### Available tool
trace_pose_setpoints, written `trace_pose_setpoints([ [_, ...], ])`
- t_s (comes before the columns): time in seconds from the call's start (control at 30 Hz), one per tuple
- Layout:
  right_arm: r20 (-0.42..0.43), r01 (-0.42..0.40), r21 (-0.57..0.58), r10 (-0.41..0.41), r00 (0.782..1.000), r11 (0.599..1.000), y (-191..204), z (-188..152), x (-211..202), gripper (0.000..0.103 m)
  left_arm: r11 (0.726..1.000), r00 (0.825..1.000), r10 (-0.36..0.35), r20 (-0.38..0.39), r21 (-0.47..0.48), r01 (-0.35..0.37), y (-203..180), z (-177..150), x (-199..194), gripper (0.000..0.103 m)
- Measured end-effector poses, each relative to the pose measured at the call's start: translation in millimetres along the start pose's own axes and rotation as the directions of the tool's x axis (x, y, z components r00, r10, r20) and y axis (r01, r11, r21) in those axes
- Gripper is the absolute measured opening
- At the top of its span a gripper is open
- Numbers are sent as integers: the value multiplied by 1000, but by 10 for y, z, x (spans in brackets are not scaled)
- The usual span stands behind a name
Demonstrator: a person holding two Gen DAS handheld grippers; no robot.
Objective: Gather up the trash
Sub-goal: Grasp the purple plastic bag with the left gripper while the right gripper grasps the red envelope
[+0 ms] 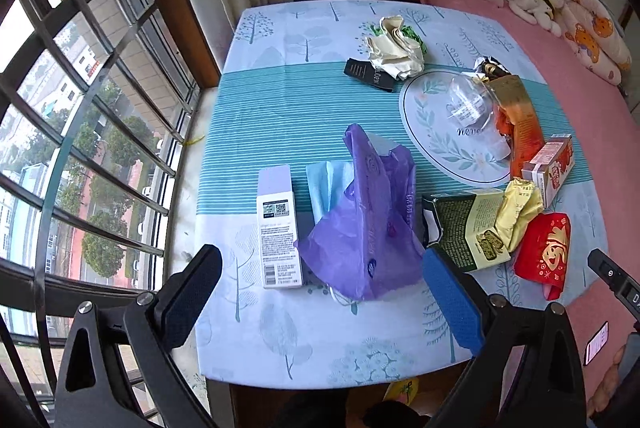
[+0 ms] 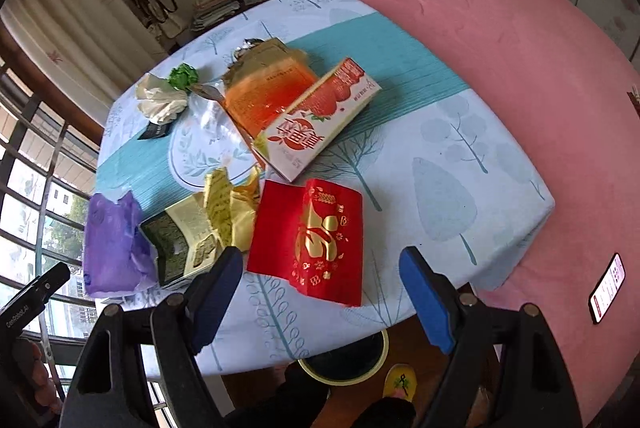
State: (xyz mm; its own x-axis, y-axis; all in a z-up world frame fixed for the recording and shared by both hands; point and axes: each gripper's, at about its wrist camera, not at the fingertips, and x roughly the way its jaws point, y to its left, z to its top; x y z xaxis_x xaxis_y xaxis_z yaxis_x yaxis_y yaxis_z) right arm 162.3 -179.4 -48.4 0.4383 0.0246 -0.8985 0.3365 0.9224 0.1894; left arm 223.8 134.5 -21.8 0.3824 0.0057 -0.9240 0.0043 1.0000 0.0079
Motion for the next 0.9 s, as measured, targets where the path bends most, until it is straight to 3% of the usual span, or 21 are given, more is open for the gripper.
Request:
trace_pose_setpoints([
  [0.27, -115, 64, 97, -52, 992, 993, -53, 48, 614, 81, 994, 991, -72, -112, 71, 81, -26, 255, 578, 99],
  [0.33, -141, 78, 109, -62, 988, 991, -46, 47, 701, 73, 992, 986, -86, -141, 80, 97, -34, 287, 680, 96],
  [0.4, -174, 75, 117, -54, 983, 990, -34, 34, 790, 55, 989, 980, -99, -174, 89, 116, -35, 315, 777, 90],
  [0.53, -192, 82, 127, -56, 980, 989, -8, -16, 838, 41, 983, 963, -130, -236, 97, 157, -49, 340, 915, 77],
  [0.6, -195, 74, 144, -45, 980, 987, -11, -34, 843, 29, 979, 957, -137, -255, 111, 170, -78, 349, 959, 65],
  [0.63, -196, 66, 155, -34, 980, 986, -21, -44, 844, 28, 977, 954, -138, -265, 120, 174, -95, 349, 980, 61],
  [0.8, -196, 51, 206, -10, 981, 977, -52, -75, 785, 22, 963, 932, -176, -317, 141, 230, -166, 356, 1038, 18],
  [0.9, -188, 46, 213, -5, 982, 976, -52, -40, 710, 19, 957, 938, -180, -297, 166, 237, -218, 395, 969, 8],
])
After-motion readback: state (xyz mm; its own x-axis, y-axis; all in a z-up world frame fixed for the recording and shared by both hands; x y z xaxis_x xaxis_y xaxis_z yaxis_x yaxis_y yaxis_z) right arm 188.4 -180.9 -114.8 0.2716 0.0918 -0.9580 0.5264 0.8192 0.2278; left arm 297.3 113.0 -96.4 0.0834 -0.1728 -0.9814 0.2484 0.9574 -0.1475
